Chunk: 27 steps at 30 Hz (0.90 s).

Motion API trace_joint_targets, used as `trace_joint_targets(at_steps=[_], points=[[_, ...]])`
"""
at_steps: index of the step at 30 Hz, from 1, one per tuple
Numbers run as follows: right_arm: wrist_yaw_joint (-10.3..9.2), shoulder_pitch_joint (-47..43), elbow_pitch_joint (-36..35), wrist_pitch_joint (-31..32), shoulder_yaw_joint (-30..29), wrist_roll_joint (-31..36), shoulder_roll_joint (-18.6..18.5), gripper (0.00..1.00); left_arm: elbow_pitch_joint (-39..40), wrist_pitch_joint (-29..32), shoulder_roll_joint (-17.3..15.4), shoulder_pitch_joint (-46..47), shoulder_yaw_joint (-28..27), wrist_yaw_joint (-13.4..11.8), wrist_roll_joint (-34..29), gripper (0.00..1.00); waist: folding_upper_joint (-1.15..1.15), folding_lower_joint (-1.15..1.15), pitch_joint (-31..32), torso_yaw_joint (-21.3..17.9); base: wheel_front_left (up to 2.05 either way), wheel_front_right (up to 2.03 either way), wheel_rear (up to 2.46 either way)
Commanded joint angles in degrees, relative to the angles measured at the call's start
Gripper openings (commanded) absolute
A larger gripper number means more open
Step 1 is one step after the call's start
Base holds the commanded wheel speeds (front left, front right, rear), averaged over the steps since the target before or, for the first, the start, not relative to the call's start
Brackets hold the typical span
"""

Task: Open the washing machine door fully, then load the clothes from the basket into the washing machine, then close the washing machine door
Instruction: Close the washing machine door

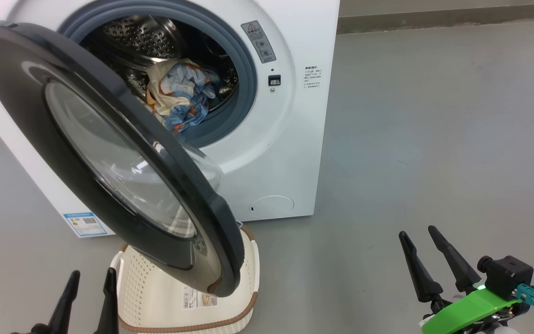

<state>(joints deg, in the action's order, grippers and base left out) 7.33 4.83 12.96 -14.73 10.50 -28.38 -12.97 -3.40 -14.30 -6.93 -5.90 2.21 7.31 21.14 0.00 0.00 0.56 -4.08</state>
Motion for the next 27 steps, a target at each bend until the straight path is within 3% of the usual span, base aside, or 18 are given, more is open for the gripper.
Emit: trace_joint_targets(at_steps=[1,12,13,14,15,17,18,27], points=[[0.16,1.04,-1.44,-0.27,1.27,0.36,-1.11,1.0,1.75,-0.7,-0.39,1.23,-1.97,0.17,-0.37,1.0,0.0,0.0,-0.01,0.01,0.0,0.0,0.0],[0.16,1.18,-2.03,-0.27,0.17,1.89,-1.6,1.0,1.36,-0.7,-0.3,1.33,-1.59,0.17,-0.37,1.0,0.0,0.0,0.26,0.45,0.0,0.0,0.0],[0.16,1.14,-2.14,-0.27,0.02,2.01,-1.6,0.92,1.29,-0.7,-0.3,1.33,-1.52,0.17,-0.33,1.0,0.0,0.0,0.29,0.58,0.0,0.0,0.0],[0.16,1.12,-2.27,-0.27,-0.05,2.12,-1.61,0.77,1.22,-0.7,-0.33,1.34,-1.44,0.17,-0.28,1.0,0.0,0.0,0.31,0.72,0.0,0.0,0.0],[0.16,1.16,-2.45,-0.27,0.01,2.24,-1.63,0.49,1.16,-0.7,-0.37,1.35,-1.35,0.17,-0.23,1.0,0.0,0.0,0.33,0.88,0.0,0.0,0.0],[0.16,1.29,-2.84,-0.27,0.16,2.44,-1.63,0.07,1.13,-0.7,-0.45,1.37,-1.23,0.17,-0.15,1.0,0.0,0.0,0.35,1.27,0.0,0.0,0.0],[0.16,1.36,-2.97,-0.27,0.21,2.48,-1.68,0.0,1.11,-0.7,-0.47,1.4,-1.12,0.17,-0.12,1.0,0.0,0.0,0.38,1.58,0.0,0.0,0.0],[0.16,5.23,-5.87,-0.27,2.24,2.49,-2.74,0.0,1.11,-0.7,-0.49,1.84,-0.58,0.17,0.23,1.0,0.0,0.0,0.26,5.19,0.0,0.0,0.0]])
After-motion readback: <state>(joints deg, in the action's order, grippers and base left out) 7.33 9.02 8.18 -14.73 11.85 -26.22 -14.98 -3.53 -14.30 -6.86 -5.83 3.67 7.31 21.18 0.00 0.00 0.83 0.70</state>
